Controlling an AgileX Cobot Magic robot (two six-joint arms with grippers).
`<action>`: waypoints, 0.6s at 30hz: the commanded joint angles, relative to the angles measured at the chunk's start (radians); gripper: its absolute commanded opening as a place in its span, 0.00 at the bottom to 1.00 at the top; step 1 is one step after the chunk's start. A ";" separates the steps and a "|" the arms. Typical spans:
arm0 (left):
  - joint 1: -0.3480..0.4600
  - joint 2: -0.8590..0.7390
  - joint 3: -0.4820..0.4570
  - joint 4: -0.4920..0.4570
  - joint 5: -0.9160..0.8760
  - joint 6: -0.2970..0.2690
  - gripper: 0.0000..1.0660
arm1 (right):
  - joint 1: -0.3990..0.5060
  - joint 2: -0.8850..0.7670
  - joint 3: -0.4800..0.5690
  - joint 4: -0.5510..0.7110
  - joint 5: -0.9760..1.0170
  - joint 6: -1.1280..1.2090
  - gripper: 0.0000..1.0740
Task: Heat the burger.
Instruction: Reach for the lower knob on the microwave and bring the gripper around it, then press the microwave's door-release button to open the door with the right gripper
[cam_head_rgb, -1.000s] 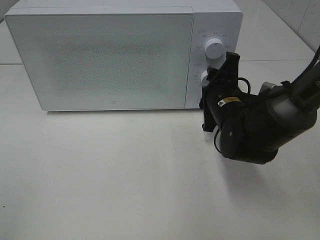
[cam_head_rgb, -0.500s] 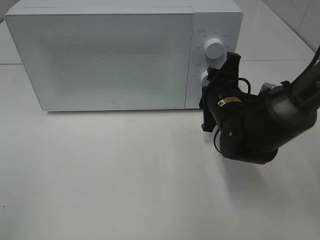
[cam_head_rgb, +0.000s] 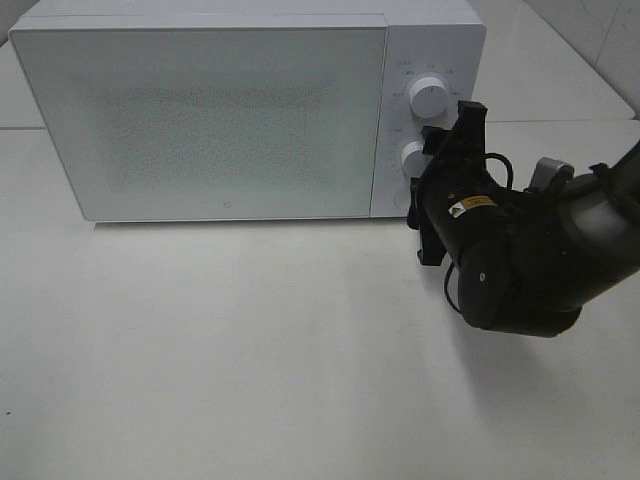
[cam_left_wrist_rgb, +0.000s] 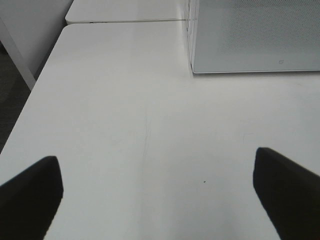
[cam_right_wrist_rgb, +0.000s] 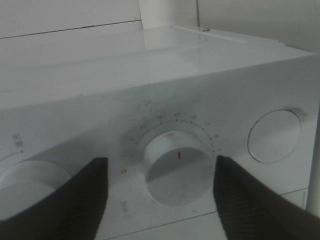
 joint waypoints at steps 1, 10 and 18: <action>0.001 -0.026 0.002 0.004 -0.009 -0.007 0.92 | 0.003 -0.049 0.044 -0.032 -0.008 -0.053 0.70; 0.001 -0.026 0.002 0.004 -0.009 -0.007 0.92 | 0.001 -0.188 0.148 -0.102 0.144 -0.189 0.70; 0.001 -0.026 0.002 0.004 -0.009 -0.007 0.92 | -0.047 -0.385 0.187 -0.158 0.502 -0.621 0.70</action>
